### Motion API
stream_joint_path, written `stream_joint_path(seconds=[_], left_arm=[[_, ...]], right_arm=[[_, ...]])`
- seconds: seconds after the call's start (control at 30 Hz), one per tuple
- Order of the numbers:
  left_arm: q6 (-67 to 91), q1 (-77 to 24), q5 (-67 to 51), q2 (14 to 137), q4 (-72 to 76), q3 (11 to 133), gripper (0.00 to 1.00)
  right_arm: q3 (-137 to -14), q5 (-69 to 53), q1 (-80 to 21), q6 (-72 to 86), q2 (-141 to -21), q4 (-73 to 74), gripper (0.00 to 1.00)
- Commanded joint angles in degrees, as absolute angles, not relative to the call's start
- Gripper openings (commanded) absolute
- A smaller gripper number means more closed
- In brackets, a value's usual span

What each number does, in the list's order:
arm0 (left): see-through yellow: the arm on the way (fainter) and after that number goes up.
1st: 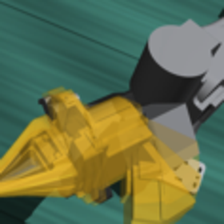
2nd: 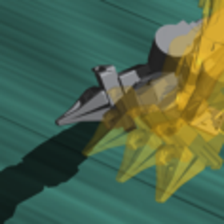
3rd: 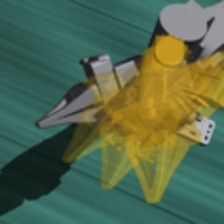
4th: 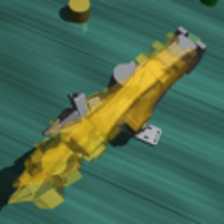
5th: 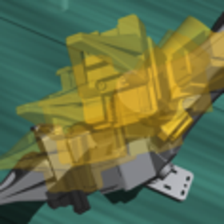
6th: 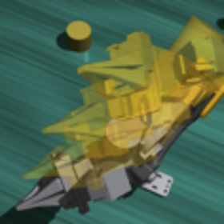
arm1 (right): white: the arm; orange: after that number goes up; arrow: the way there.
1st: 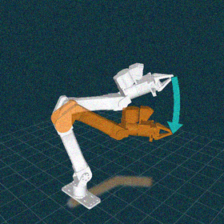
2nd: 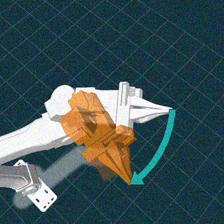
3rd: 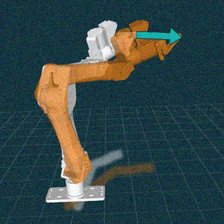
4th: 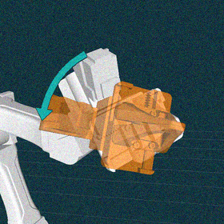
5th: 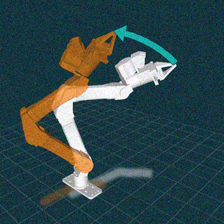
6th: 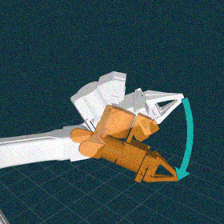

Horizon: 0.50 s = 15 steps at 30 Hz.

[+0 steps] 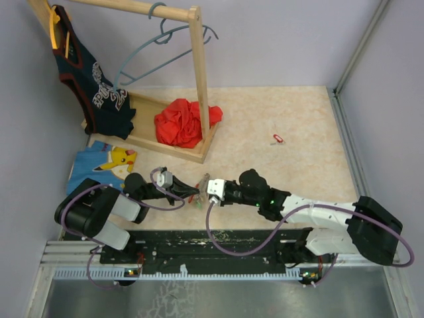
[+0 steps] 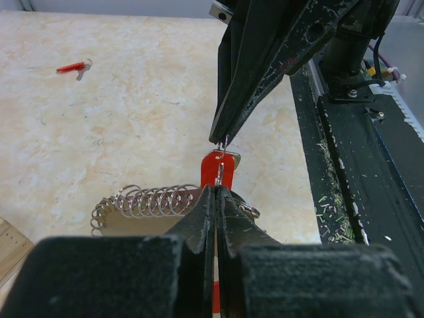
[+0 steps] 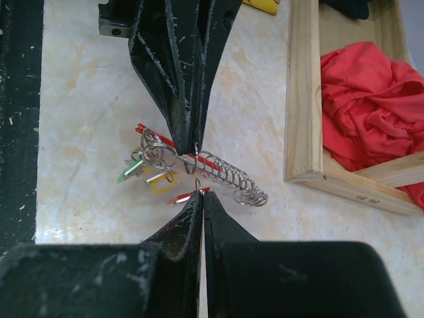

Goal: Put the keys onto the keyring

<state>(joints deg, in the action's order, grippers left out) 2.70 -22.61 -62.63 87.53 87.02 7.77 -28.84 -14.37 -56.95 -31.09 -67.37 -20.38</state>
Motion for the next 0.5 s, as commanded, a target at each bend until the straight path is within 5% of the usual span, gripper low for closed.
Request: stream_joint_path(seconds=[0.0,0.47], left_arm=[[2.7,-22.3,-63.2,88.1,99.7,7.4,0.01],[2.8,-22.2,-62.9,88.2,100.5,7.1,0.01]], right_arm=[[-29.5,-12.9,-59.1,-31.1,-68.4,-24.0,0.0],[-29.2,-9.1,-60.2,-27.2,-69.2,-25.9,0.0]])
